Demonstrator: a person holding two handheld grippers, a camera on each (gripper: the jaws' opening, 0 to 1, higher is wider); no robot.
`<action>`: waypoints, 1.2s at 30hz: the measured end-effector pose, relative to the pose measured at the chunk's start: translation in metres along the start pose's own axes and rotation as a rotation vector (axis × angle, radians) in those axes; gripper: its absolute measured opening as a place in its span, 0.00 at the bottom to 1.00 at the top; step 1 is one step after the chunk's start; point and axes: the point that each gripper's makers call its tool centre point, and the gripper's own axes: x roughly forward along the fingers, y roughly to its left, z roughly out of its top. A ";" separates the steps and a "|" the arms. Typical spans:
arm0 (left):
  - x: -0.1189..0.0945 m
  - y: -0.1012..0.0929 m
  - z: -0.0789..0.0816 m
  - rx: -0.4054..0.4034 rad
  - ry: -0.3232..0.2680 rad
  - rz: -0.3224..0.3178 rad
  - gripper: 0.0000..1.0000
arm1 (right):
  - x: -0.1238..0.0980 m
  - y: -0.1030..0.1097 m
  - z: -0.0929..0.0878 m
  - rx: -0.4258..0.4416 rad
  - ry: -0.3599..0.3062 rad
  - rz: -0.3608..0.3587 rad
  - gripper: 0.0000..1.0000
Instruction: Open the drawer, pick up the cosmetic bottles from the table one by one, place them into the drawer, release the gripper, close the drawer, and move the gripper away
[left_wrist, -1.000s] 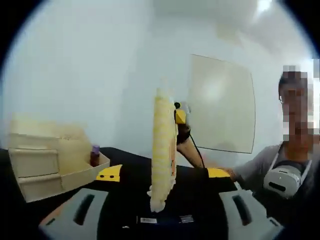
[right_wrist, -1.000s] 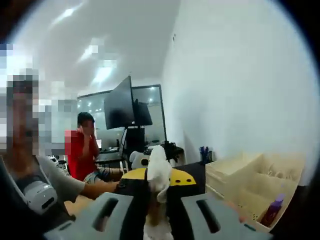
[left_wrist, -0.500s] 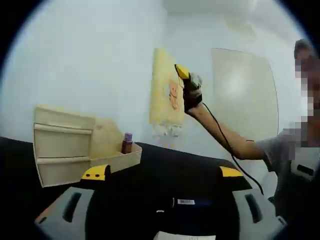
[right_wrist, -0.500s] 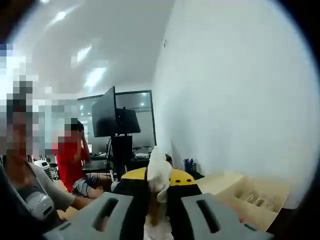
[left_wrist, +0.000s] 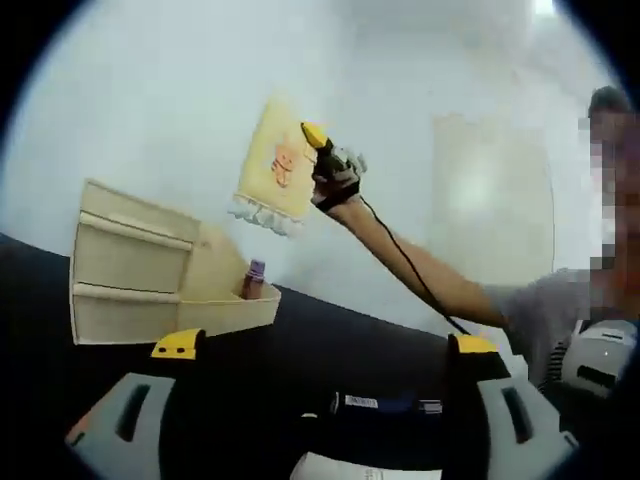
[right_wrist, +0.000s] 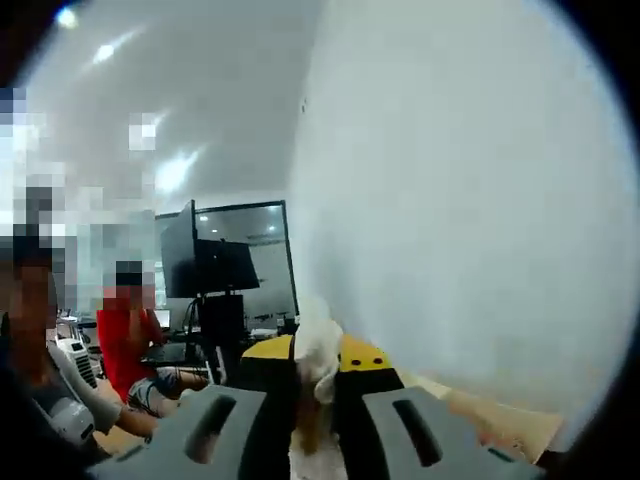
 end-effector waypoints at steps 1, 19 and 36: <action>-0.001 0.006 0.004 -0.005 -0.021 0.022 0.93 | 0.002 -0.006 -0.002 0.005 -0.002 0.000 0.10; -0.018 0.042 0.006 -0.097 -0.129 0.143 0.81 | 0.003 -0.070 -0.040 0.010 0.035 0.007 0.10; -0.011 0.046 -0.004 -0.126 -0.081 0.160 0.76 | 0.005 -0.101 -0.077 -0.019 0.049 0.068 0.10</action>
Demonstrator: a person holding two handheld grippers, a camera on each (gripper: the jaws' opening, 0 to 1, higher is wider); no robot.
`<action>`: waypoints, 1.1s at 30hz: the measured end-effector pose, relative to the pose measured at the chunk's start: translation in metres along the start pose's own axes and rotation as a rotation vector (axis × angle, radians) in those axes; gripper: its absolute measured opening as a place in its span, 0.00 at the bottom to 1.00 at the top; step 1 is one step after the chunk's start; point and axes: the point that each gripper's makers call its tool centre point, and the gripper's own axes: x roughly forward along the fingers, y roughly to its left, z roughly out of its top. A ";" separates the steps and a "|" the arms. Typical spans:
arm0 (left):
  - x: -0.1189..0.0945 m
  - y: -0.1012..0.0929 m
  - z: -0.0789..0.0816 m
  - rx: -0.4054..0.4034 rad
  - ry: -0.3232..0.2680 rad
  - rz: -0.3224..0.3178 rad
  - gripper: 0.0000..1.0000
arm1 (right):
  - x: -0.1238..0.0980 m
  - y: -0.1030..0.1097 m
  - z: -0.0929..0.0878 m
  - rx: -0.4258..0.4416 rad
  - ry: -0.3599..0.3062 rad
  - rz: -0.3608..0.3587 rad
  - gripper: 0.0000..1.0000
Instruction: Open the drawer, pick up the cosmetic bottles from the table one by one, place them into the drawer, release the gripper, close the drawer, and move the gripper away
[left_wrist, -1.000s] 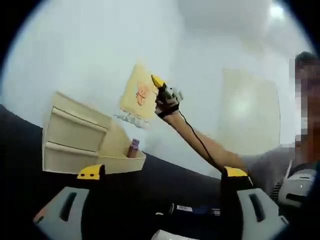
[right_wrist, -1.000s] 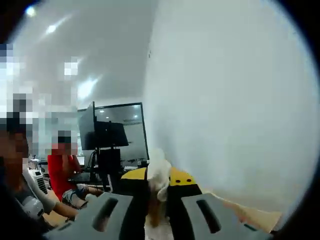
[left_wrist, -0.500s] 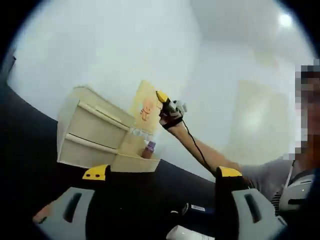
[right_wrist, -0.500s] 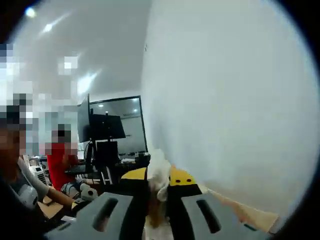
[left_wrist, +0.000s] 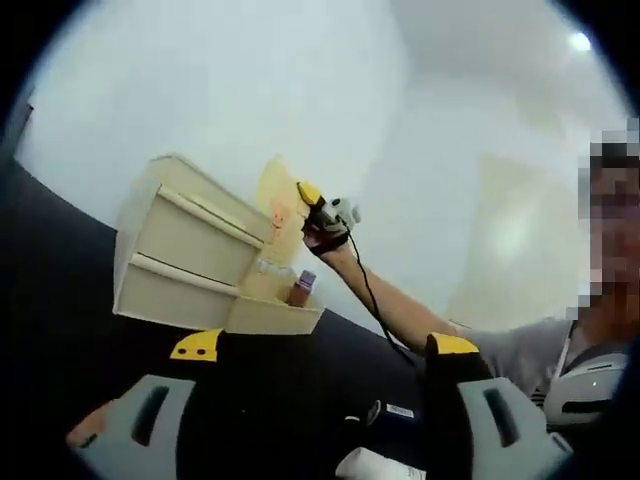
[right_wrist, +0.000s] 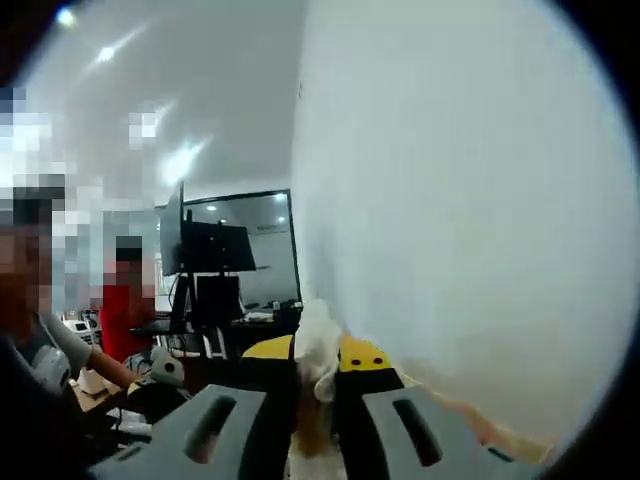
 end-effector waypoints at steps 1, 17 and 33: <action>0.001 -0.001 -0.001 0.013 0.001 0.000 0.76 | 0.001 0.000 -0.005 0.001 0.008 0.006 0.10; 0.003 0.011 -0.011 0.056 0.058 0.072 0.72 | -0.005 -0.015 -0.046 -0.012 0.061 0.004 0.10; 0.004 0.010 -0.012 0.061 0.065 0.066 0.68 | -0.012 -0.014 -0.065 -0.023 0.094 0.014 0.10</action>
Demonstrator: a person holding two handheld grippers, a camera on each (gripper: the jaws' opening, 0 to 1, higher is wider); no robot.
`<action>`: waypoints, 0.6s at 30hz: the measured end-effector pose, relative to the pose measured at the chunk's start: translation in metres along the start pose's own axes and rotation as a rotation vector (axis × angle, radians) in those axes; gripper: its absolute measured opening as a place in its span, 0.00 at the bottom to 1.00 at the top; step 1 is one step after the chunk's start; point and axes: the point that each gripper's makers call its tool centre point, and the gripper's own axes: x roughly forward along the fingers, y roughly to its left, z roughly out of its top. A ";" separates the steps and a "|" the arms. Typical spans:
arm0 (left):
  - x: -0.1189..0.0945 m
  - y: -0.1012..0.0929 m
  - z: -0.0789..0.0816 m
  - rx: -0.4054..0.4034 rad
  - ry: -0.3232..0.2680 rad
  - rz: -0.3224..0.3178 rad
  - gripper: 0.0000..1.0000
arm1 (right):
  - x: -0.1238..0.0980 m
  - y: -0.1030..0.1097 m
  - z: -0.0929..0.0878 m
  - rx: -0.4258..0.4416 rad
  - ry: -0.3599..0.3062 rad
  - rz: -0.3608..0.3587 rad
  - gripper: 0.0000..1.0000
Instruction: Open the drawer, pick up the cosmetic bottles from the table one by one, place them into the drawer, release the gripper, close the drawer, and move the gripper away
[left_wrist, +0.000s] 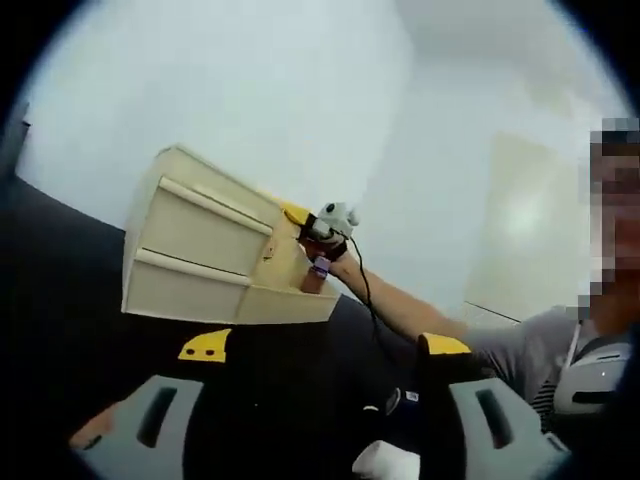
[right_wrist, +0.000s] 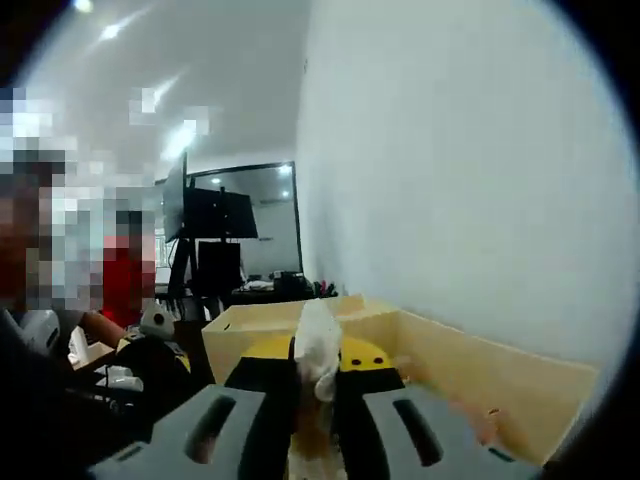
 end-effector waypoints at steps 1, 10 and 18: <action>0.000 0.000 0.000 0.002 0.002 -0.001 0.68 | -0.001 0.000 0.000 0.001 -0.002 0.001 0.10; 0.000 0.001 0.000 -0.013 0.002 -0.001 0.65 | -0.019 -0.008 0.012 0.060 -0.080 -0.075 0.18; 0.003 0.000 -0.005 0.001 0.029 0.003 0.68 | -0.038 0.019 0.045 0.054 -0.116 -0.127 0.23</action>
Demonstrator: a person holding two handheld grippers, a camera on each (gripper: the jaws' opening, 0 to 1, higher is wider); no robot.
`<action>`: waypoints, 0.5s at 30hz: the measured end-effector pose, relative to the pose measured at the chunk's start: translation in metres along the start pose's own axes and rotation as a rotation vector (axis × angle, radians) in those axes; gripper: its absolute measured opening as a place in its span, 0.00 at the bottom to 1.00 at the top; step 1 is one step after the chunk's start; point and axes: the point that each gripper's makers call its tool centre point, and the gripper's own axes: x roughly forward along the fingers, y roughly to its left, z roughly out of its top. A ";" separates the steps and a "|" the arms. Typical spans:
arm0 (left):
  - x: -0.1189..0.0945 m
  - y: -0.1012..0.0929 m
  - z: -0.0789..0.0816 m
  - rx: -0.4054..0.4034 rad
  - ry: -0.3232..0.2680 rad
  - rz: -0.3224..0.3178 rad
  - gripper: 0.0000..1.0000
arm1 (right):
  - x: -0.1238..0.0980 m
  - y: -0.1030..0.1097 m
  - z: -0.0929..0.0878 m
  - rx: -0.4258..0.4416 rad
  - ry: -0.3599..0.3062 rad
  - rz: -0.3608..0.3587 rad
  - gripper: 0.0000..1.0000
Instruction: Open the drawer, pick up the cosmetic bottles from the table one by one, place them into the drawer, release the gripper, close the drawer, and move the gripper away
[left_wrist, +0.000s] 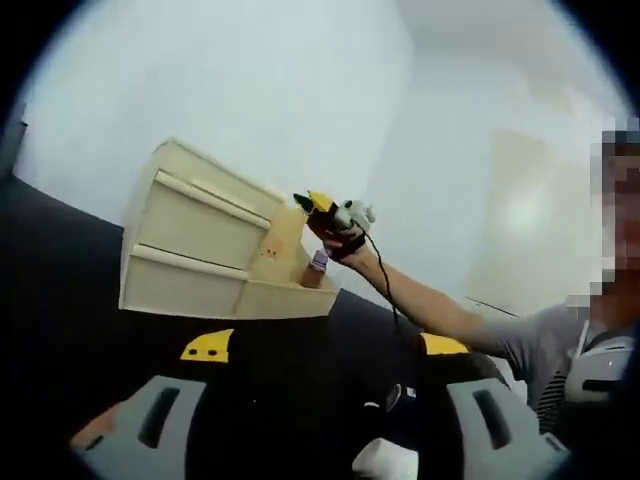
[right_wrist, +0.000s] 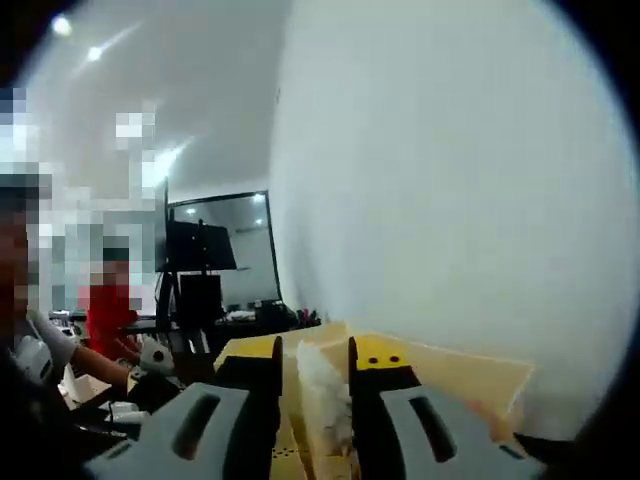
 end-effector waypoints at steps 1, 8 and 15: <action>0.000 0.001 -0.001 -0.001 0.003 0.006 0.68 | -0.001 0.007 0.005 0.002 -0.012 0.006 0.25; 0.002 0.007 -0.002 -0.031 0.016 0.039 0.74 | -0.005 0.066 0.013 -0.016 0.037 0.082 0.34; 0.002 0.008 -0.006 -0.024 0.031 0.064 0.72 | -0.015 0.131 0.015 -0.080 0.123 0.146 0.35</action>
